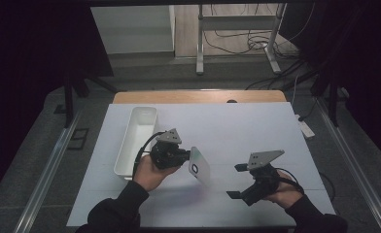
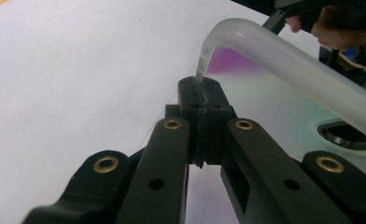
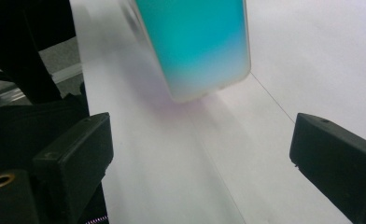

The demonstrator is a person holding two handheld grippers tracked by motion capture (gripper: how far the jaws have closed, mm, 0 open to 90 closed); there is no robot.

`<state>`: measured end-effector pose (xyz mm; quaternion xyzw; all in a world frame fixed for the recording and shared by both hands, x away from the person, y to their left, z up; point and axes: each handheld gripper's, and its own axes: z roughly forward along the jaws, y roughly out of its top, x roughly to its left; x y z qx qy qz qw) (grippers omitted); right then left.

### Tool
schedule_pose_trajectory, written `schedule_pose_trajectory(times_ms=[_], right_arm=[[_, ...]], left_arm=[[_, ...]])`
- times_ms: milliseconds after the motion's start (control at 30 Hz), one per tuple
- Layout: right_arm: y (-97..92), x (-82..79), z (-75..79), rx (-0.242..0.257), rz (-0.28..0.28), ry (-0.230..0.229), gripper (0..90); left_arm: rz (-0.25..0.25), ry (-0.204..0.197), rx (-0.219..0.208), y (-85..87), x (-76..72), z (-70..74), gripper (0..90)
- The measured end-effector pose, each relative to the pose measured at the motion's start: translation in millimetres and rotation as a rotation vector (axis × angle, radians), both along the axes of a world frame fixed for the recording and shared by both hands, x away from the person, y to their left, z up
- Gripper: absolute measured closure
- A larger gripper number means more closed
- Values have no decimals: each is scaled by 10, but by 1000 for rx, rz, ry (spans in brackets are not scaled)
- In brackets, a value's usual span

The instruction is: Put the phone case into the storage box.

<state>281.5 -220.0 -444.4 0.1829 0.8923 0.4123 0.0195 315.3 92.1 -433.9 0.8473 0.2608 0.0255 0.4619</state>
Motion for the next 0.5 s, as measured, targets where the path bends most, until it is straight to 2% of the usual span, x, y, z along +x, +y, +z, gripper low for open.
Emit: schedule_pose_trajectory(times_ms=[333,500], right_arm=[[-100,-58,-6,-31,-43,-12,25],[-146,-82,-10,-43,-65,-16,20]], left_arm=[[58,-12,46,58,25,20,893],[92,-7,53,88,37,26,893]])
